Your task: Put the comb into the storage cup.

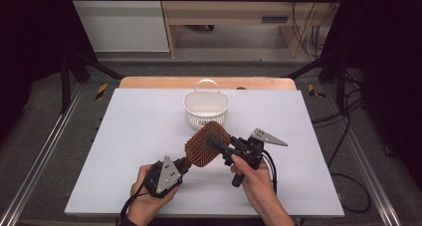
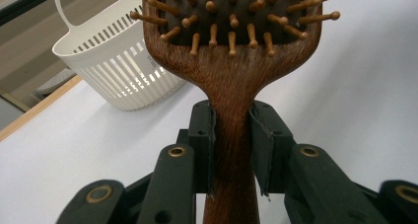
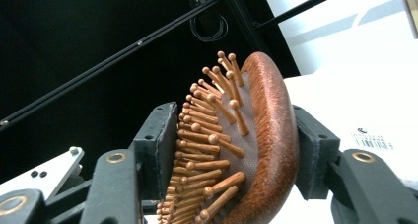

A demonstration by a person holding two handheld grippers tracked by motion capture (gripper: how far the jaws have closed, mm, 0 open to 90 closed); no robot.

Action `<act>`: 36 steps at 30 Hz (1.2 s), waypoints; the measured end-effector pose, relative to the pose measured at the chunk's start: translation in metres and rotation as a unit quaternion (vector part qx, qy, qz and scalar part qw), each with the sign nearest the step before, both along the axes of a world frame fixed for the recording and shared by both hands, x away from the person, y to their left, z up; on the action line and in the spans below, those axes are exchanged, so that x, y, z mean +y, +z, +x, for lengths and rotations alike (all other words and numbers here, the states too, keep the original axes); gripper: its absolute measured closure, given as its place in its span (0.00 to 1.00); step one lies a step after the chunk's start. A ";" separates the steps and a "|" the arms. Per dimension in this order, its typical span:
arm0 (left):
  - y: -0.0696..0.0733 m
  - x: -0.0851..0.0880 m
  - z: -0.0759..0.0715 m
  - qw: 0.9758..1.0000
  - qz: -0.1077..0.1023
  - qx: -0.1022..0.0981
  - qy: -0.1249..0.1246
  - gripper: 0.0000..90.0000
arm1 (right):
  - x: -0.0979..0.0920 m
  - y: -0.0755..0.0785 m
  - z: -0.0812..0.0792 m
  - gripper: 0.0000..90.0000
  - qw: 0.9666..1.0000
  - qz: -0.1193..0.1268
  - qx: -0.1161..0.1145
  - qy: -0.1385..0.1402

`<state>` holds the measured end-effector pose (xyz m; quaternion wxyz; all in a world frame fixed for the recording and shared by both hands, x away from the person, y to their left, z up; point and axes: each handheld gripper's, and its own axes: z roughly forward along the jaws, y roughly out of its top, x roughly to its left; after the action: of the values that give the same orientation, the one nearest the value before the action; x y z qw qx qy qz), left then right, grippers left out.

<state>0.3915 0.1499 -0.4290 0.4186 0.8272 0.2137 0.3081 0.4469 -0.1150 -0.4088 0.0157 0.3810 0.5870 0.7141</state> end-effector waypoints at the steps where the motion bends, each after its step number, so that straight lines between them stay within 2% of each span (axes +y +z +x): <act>1: 0.000 0.000 0.000 1.000 -0.001 0.000 0.000 0.80 | 0.000 0.000 0.000 0.50 1.000 -0.001 -0.004 0.001; 18: -0.001 0.000 0.001 1.000 -0.002 0.004 -0.002 0.80 | 0.000 0.003 -0.005 0.57 1.000 0.001 -0.006 0.002; 27: -0.003 0.002 0.004 1.000 -0.012 0.027 -0.008 0.80 | 0.002 0.003 -0.007 0.58 1.000 -0.003 0.000 -0.005; 36: -0.004 0.005 0.008 0.999 -0.026 0.040 -0.010 0.79 | 0.005 0.004 -0.010 0.59 1.000 -0.005 -0.001 -0.011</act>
<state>0.3997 0.1550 -0.4332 0.4341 0.8299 0.2299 0.2645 0.4366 -0.1097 -0.4049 0.0261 0.3869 0.5860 0.7115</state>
